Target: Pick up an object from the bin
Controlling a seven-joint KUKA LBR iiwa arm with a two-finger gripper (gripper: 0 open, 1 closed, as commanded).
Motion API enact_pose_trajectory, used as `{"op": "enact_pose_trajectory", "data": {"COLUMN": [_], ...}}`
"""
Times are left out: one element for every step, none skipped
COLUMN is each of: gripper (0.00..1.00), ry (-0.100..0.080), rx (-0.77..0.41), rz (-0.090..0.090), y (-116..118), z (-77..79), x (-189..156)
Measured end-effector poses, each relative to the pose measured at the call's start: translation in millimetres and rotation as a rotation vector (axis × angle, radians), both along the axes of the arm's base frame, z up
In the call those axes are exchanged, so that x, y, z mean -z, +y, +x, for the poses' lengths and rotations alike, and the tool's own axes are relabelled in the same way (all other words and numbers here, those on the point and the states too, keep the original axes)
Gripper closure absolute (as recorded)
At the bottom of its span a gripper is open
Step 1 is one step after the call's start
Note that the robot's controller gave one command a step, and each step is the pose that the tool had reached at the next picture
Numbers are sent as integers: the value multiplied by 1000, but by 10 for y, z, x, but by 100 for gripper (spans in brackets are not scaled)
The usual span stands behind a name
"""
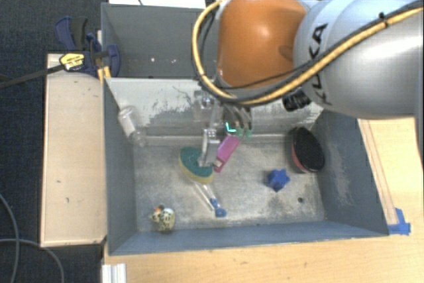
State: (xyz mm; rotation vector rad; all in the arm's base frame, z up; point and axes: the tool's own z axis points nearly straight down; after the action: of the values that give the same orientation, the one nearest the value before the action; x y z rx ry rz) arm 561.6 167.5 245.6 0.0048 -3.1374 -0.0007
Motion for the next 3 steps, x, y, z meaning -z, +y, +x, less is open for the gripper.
{"op": "enact_pose_trajectory", "data": {"gripper": [0,0,100], "ry": [2,9,4], "rx": [55,157,162], "rz": [-2,2,3], "y": [-196,-473,-465], "z": [-82,91,102], "x": [1286,1702,1683]}}
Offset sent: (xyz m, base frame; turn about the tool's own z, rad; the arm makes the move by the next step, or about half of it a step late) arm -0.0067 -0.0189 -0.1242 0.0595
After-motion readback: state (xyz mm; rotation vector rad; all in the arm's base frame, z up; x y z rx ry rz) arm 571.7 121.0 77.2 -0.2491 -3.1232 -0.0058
